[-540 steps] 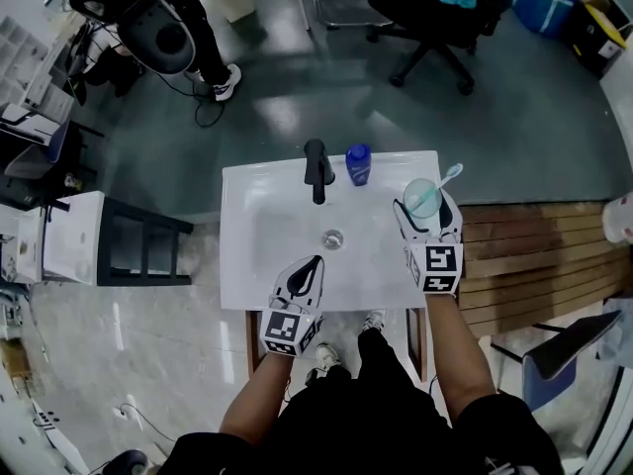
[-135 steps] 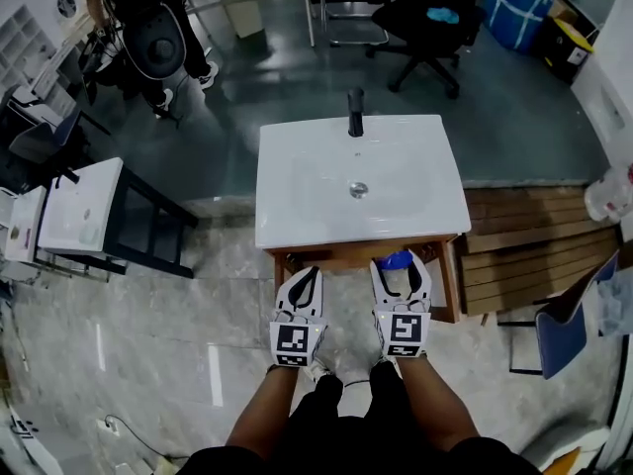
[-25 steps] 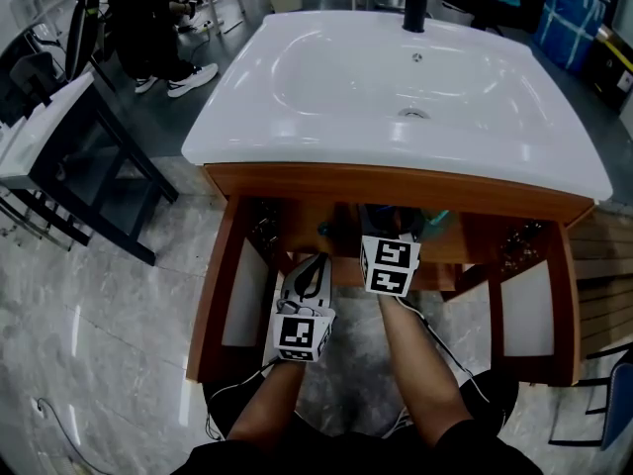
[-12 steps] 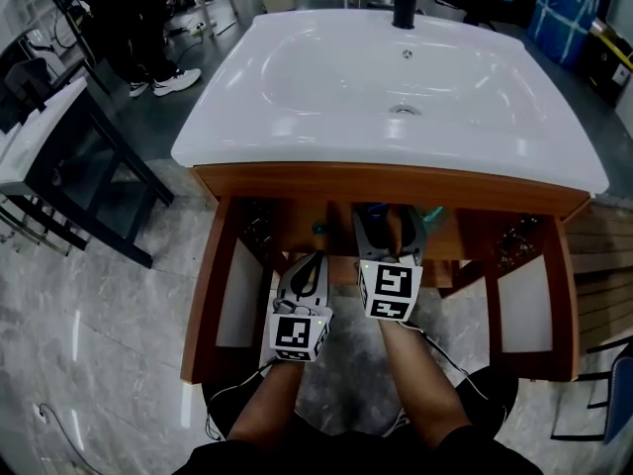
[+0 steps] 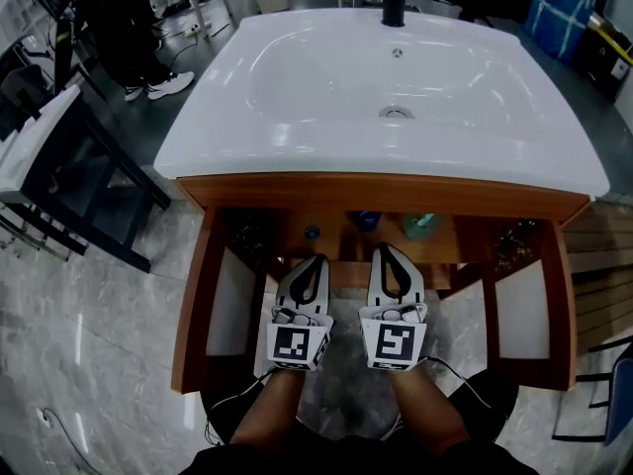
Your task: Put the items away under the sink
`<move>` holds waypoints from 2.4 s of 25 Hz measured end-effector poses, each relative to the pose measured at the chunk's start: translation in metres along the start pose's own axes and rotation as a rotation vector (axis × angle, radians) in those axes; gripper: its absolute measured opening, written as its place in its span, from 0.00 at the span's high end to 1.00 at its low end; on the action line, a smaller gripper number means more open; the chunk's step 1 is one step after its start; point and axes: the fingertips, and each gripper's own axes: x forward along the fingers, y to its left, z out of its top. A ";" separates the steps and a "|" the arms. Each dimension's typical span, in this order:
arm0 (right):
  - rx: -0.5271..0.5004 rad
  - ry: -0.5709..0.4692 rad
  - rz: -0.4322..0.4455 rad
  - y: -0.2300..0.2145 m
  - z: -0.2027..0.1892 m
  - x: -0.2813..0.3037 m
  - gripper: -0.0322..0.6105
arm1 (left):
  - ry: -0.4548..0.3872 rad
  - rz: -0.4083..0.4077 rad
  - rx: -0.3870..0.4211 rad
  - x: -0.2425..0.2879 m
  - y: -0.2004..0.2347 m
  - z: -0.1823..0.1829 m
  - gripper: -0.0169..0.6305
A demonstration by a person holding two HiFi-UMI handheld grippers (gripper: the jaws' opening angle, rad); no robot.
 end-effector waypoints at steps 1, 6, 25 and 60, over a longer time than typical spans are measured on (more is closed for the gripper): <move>0.007 0.007 0.006 -0.001 -0.001 -0.001 0.92 | 0.001 -0.003 0.006 0.001 -0.003 0.000 0.94; 0.044 0.076 0.018 -0.007 0.004 -0.012 0.92 | 0.038 -0.014 -0.008 -0.004 -0.013 0.016 0.94; 0.017 0.294 0.005 -0.090 0.276 -0.044 0.92 | 0.193 -0.063 -0.055 -0.003 -0.051 0.329 0.94; 0.002 0.167 0.061 -0.115 0.479 -0.072 0.92 | 0.076 -0.093 -0.007 -0.037 -0.054 0.521 0.94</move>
